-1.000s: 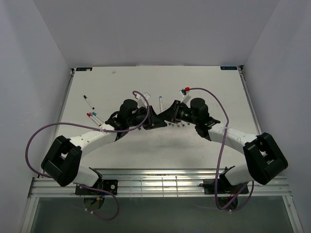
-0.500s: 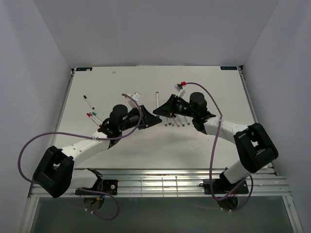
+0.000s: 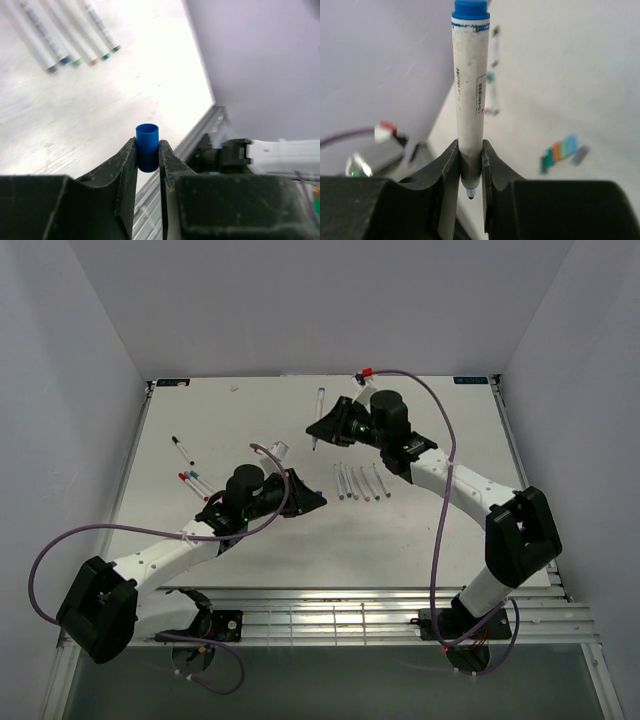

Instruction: Open the pen caps

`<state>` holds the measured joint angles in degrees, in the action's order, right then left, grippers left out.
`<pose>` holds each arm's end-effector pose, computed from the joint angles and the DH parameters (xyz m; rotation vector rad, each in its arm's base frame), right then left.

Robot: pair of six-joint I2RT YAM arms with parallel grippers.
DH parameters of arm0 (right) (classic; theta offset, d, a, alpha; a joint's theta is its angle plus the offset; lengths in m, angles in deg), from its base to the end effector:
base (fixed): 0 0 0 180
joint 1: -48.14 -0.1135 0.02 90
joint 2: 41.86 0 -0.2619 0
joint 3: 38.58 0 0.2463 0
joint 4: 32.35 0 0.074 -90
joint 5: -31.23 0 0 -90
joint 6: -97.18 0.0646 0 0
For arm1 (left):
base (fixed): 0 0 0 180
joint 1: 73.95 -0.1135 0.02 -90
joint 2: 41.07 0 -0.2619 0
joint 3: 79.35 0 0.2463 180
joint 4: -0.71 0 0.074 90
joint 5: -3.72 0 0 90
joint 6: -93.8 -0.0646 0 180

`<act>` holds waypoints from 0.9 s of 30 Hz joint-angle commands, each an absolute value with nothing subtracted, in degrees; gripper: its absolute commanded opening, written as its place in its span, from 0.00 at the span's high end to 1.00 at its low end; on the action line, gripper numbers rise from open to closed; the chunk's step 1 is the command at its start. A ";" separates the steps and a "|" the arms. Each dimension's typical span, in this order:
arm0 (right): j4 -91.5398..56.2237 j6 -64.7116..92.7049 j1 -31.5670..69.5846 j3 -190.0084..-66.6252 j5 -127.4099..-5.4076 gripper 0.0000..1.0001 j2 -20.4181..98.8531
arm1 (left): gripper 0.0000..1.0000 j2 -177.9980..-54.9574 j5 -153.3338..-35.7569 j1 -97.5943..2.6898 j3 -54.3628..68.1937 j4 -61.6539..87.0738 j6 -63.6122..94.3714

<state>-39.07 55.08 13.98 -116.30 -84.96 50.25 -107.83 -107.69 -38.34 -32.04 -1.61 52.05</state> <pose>0.3142 0.2476 0.2964 -0.1547 1.9120 1.4088 0.2115 -0.1805 0.2326 0.0591 2.0825 -1.3080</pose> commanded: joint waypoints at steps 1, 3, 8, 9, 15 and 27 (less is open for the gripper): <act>-10.60 33.66 9.21 -130.35 -50.12 0.92 49.27 | 1.00 -106.90 -95.59 -36.43 -27.29 17.95 46.35; -4.48 29.97 5.34 -137.19 -38.45 0.92 52.43 | 1.00 -106.46 -90.09 -36.16 -26.23 22.28 45.55; -2.17 29.68 5.24 -137.06 -38.11 0.92 52.80 | 1.00 -105.50 -84.01 -36.07 -25.62 24.82 45.19; -2.17 29.68 5.59 -135.93 -38.72 0.92 52.36 | 1.00 -105.58 -83.13 -36.16 -25.27 25.79 45.37; -3.22 27.67 13.67 -127.93 -48.30 0.92 47.62 | 1.00 -108.82 -77.33 -36.33 -22.28 33.79 47.64; -5.51 20.81 26.16 -112.10 -56.92 0.92 42.16 | 1.00 -120.78 -77.40 -40.90 -22.36 35.47 54.16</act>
